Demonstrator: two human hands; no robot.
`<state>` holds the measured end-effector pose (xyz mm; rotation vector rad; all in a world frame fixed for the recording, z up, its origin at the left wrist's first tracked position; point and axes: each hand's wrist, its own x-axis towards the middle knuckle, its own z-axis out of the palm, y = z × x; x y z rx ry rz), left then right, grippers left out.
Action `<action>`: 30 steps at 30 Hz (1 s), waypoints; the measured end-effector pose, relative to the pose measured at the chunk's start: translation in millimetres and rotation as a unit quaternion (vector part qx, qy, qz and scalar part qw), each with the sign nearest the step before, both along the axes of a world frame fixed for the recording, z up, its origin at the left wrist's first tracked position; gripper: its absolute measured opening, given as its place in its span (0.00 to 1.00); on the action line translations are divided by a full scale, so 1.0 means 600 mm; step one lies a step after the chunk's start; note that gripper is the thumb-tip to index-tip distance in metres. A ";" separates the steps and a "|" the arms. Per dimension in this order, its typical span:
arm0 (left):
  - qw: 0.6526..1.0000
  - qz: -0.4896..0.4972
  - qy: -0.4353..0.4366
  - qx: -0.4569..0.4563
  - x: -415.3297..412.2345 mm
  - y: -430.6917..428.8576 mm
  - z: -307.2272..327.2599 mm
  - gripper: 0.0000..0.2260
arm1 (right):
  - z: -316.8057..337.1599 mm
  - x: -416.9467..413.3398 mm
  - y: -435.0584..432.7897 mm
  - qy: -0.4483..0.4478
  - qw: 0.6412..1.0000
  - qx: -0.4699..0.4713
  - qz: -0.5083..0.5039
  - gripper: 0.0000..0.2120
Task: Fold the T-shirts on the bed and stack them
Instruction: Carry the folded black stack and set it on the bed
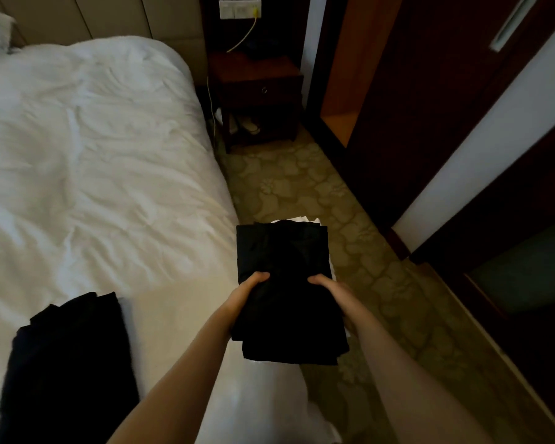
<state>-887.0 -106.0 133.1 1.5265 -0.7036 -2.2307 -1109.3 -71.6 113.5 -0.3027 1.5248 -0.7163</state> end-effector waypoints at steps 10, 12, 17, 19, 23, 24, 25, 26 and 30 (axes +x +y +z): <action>0.999 0.031 0.010 -0.024 -0.204 -0.008 0.046 0.31 | 0.036 -0.189 -0.006 0.042 0.998 -0.035 -0.012 0.49; 0.999 0.027 0.012 -0.040 -0.225 -0.018 0.049 0.28 | 0.046 -0.205 -0.010 0.039 0.998 -0.051 -0.013 0.44; 0.996 0.005 0.009 -0.094 -0.263 -0.056 0.066 0.26 | 0.053 -0.234 -0.036 0.035 0.995 -0.085 -0.031 0.33; 0.996 -0.001 0.015 -0.087 -0.269 -0.073 0.075 0.18 | 0.055 -0.239 -0.048 0.028 0.995 -0.091 -0.030 0.31; 0.996 -0.009 0.019 -0.091 -0.282 -0.116 0.089 0.20 | 0.059 -0.253 -0.088 0.019 0.994 -0.101 -0.024 0.34; 0.996 -0.012 0.022 -0.090 -0.289 -0.129 0.090 0.18 | 0.060 -0.261 -0.102 0.021 0.995 -0.099 -0.023 0.34; 0.996 -0.016 0.024 -0.087 -0.293 -0.136 0.091 0.16 | 0.062 -0.264 -0.111 0.021 0.995 -0.096 -0.026 0.33; 0.996 -0.016 0.025 -0.082 -0.299 -0.147 0.092 0.15 | 0.064 -0.270 -0.124 0.022 0.995 -0.095 -0.027 0.33; 0.997 -0.018 0.006 -0.081 -0.322 -0.220 0.097 0.20 | 0.076 -0.295 -0.199 0.015 0.996 -0.087 -0.011 0.32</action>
